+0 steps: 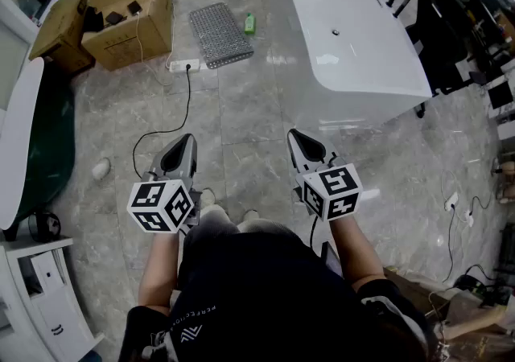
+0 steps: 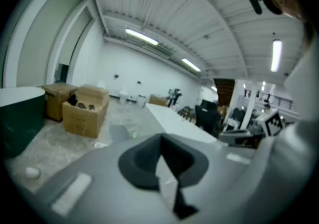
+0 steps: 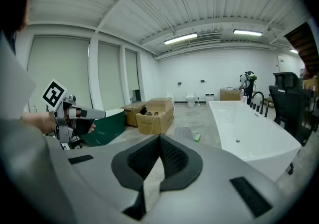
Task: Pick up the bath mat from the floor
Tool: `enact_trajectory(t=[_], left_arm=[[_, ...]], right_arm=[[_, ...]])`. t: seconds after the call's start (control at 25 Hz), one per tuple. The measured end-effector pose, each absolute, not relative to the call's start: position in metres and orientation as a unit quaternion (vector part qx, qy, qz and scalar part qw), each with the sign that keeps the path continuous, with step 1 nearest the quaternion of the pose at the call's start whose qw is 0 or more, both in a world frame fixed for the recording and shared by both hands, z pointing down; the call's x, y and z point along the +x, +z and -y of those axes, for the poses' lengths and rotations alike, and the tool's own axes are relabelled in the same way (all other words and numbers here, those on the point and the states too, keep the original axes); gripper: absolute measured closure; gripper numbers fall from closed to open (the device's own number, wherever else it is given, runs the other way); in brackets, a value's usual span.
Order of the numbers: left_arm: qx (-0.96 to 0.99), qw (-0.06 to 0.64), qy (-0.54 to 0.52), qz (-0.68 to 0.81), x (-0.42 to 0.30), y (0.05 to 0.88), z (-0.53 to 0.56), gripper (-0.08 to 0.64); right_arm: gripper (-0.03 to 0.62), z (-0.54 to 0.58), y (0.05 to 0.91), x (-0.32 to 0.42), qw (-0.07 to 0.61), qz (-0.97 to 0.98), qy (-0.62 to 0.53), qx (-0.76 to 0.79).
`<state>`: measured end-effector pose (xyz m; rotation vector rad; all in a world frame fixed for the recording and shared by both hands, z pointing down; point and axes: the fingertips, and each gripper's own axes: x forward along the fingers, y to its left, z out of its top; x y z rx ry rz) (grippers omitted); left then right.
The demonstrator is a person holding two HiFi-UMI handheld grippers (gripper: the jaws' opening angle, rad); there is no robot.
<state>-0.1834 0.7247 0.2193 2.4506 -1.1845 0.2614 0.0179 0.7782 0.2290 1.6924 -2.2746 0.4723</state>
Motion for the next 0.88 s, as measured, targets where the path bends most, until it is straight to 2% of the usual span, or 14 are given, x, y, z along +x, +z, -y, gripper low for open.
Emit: enact_trajectory(t=[0.4, 0.76, 0.88], left_arm=[[0.886, 0.214, 0.071, 0.406, -0.18, 0.215, -0.707, 0.555], [0.9, 0.24, 0.037, 0.362, -0.148, 0.212, -0.655, 0.554], [0.906, 0.228, 0.047, 0.353, -0.141, 0.213, -0.633, 0.554]], right_arm=[[0.595, -0.75, 0.229, 0.009, 0.068, 0.791, 0.214, 0.569], [0.595, -0.703, 0.227, 0.021, 0.072, 0.783, 0.227, 0.575], [0.595, -0.683, 0.229, 0.027, 0.074, 0.775, 0.233, 0.583]])
